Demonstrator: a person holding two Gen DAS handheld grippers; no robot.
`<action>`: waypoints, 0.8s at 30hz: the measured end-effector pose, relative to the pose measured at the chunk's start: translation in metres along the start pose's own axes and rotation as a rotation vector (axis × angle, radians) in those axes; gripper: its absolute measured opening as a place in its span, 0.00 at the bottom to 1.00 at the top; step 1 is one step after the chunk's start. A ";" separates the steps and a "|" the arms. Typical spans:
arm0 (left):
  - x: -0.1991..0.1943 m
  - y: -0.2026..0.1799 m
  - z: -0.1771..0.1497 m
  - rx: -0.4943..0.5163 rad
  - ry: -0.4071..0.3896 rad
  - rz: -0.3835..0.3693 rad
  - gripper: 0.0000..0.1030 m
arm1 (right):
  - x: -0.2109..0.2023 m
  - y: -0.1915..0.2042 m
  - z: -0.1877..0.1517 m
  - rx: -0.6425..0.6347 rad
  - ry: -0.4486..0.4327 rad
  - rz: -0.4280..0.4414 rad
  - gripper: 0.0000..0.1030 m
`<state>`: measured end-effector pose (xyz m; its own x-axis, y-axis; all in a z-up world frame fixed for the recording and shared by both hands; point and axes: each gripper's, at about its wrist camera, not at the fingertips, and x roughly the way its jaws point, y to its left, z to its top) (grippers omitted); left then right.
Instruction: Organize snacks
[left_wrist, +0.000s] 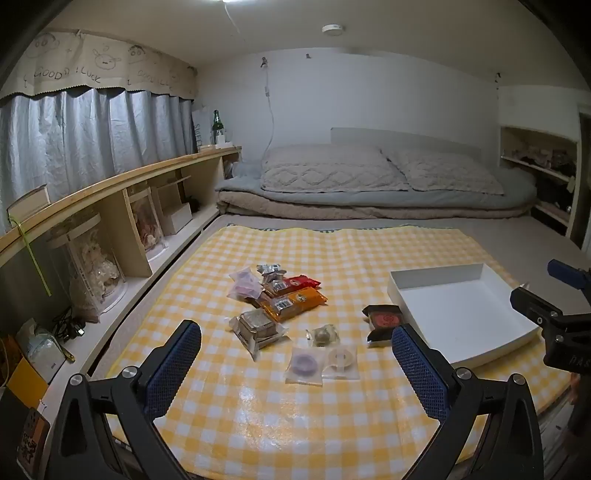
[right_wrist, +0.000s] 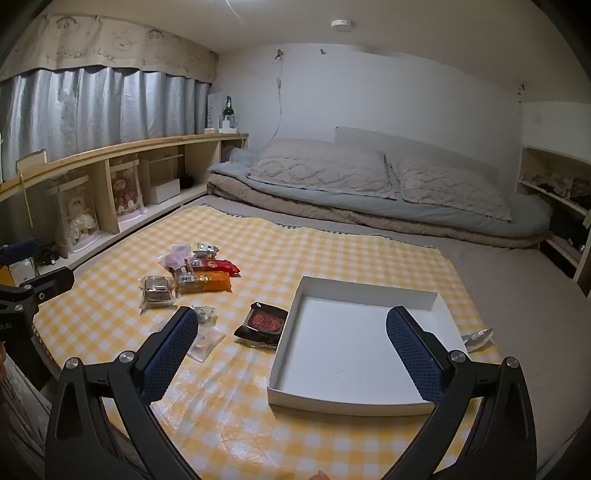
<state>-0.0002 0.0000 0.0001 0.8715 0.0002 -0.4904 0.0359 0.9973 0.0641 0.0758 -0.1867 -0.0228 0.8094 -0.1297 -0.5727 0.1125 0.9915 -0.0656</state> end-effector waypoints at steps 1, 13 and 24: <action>0.000 0.000 0.000 0.000 0.001 -0.001 1.00 | 0.000 0.000 0.000 0.000 0.001 0.000 1.00; 0.000 -0.001 0.000 -0.003 0.000 0.002 1.00 | -0.001 -0.006 0.006 0.010 -0.003 0.003 1.00; 0.000 -0.004 -0.001 -0.002 -0.001 0.002 1.00 | -0.002 -0.015 0.014 0.014 -0.004 -0.004 1.00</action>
<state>-0.0008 -0.0036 -0.0006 0.8719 0.0017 -0.4896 0.0335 0.9974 0.0632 0.0809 -0.2018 -0.0089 0.8114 -0.1343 -0.5689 0.1244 0.9906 -0.0564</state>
